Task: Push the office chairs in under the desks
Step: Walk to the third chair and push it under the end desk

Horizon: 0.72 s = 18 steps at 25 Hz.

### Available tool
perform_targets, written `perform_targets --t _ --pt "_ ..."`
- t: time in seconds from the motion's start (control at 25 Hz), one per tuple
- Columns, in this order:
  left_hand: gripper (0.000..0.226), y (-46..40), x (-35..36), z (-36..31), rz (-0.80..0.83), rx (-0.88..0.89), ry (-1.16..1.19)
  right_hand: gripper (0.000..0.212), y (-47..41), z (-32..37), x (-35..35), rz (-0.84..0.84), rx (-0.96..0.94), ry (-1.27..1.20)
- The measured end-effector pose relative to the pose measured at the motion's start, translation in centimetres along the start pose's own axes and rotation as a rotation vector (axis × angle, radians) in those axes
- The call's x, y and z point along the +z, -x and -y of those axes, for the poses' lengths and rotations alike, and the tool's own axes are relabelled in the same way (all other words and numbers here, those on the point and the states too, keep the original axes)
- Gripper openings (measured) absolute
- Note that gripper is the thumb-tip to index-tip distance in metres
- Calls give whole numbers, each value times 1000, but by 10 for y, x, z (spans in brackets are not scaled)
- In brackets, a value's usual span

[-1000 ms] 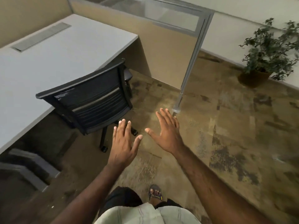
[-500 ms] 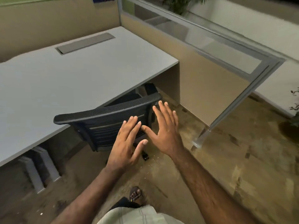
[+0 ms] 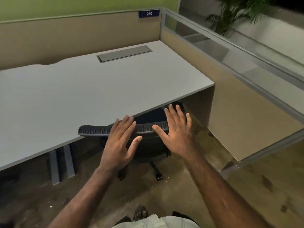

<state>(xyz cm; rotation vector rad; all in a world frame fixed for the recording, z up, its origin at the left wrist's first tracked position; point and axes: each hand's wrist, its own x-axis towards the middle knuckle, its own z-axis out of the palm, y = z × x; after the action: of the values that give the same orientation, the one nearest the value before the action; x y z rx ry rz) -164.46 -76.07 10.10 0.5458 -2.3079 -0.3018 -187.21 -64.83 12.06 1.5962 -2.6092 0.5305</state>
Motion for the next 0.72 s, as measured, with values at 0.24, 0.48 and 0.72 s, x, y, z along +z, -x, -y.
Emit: perform_targets --t 0.24,0.48,0.72 --pt "64 22 -13 44 -22 -221 -417 105 -21 -23 1 49 -93 -1" --pt "64 21 3 3 -42 -359 -483 107 -35 -62 -10 101 -165 -7" --pt "61 38 18 -63 -5 -494 -488 111 -19 -96 -22 159 -257 5"
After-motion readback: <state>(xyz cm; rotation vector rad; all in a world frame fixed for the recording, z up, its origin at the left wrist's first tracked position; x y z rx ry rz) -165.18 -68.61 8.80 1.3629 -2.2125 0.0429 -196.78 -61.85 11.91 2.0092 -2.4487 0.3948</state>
